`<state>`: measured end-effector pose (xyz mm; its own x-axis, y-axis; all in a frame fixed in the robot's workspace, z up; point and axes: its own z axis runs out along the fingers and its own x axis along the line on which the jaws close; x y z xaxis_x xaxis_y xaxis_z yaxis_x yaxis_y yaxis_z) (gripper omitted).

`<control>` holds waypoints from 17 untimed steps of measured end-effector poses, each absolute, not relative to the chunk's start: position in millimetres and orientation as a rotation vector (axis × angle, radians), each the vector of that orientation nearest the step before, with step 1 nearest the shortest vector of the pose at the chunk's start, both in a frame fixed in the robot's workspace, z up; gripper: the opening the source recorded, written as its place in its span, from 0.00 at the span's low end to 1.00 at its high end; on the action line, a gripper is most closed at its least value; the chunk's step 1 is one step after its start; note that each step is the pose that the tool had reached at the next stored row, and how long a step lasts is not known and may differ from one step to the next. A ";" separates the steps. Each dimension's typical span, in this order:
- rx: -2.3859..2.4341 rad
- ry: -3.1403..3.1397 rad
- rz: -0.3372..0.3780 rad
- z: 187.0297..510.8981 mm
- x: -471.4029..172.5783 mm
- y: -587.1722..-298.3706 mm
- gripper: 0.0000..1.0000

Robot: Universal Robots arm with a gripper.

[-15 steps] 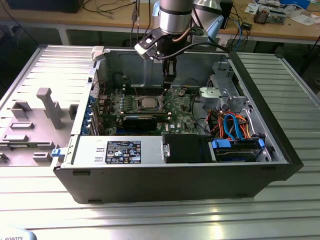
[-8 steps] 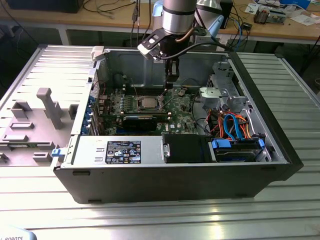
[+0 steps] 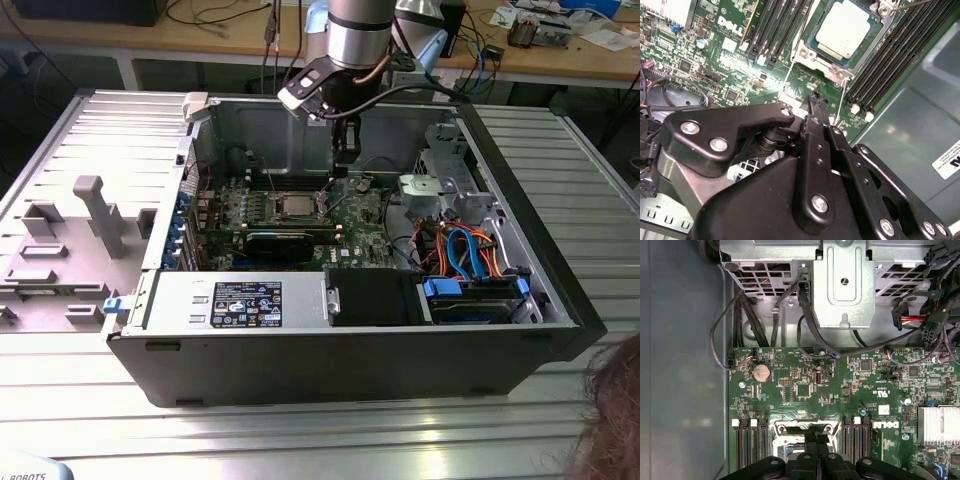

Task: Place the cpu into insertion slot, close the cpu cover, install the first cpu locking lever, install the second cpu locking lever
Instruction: 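Close the cpu cover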

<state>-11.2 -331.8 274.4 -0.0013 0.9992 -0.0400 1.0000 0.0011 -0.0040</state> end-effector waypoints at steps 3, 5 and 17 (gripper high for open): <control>2.200 2.206 -0.048 274.4 -9.9 -331.7 0.11; 2.200 2.207 -0.048 274.4 -8.4 -331.7 0.11; 2.199 2.209 -0.050 273.4 6.2 -331.5 0.11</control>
